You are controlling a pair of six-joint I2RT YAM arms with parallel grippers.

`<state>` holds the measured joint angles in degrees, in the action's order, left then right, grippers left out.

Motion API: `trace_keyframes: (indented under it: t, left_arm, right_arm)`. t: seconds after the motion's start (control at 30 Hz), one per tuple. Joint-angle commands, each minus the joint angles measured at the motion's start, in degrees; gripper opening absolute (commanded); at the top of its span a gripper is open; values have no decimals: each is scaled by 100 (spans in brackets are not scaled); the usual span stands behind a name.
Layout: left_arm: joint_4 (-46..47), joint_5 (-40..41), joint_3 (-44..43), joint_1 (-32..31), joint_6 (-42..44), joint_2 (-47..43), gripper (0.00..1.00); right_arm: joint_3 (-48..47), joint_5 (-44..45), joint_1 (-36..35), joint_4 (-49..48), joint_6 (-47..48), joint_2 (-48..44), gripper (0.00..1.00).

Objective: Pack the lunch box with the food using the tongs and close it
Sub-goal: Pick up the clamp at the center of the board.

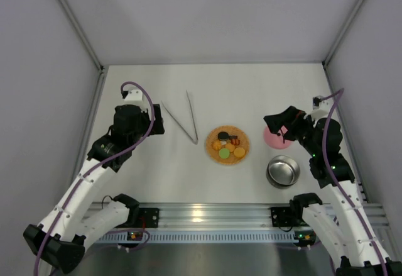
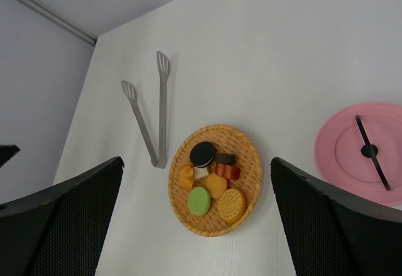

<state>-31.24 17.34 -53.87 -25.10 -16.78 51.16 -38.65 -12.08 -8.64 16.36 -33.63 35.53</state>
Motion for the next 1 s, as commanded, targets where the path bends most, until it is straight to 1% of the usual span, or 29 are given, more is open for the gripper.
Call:
trace_keyframes:
  t: [0.0, 0.33, 0.37, 0.4, 0.47, 0.5, 0.53, 0.57, 0.63, 0.7, 0.73, 0.77, 0.8, 0.9, 0.97]
  left_arm:
    - [154, -56, -98, 23, 43, -35, 99]
    - [180, -38, -89, 23, 25, -18, 99]
    - [198, -3, -72, 23, -10, 8, 99]
    - [215, 93, -80, 32, -271, 61, 99]
    - [180, 173, -98, 32, -606, 376, 99]
    - [111, 173, -176, 23, -964, 569, 99]
    - [-73, 199, -229, 23, -1168, 971, 99]
    - [-40, 312, -230, 23, -1335, 1140, 99]
    - [214, 375, 33, 23, -1731, 1466, 99]
    - [881, 288, 270, 32, -2126, 1668, 99]
    - [1092, 191, 393, 14, -2259, 1974, 99]
    - [1312, 164, 368, -73, -2390, 2169, 99]
    - [1383, 260, 298, -178, -2531, 2606, 99]
    - [1751, 690, 26, -609, -2690, 3205, 99]
    - [1841, 726, -228, -776, -2813, 3479, 99]
  right_arm:
    - [-98, 39, 109, 51, 40, -90, 99]
    - [-98, 47, 109, 113, 41, -108, 99]
    - [-107, 47, 109, 104, 23, -90, 99]
    - [-133, 47, 109, 122, 14, -64, 99]
    - [-212, -23, 117, 139, -3, -46, 99]
    - [-239, -92, 109, 113, -21, -37, 100]
    - [-248, -137, 109, 113, -38, -29, 100]
    - [-257, -163, 109, 122, -47, -20, 100]
    - [-265, -181, 109, 166, -56, -37, 99]
    - [-344, -233, 100, 236, -83, -37, 100]
    - [-379, -269, 108, 297, -83, -37, 99]
    - [-432, -295, 109, 350, -65, -37, 99]
    - [-546, -287, 109, 437, -30, -37, 99]
    - [-687, -120, 109, 728, 119, -107, 99]
    - [-731, -85, 109, 859, 172, -134, 99]
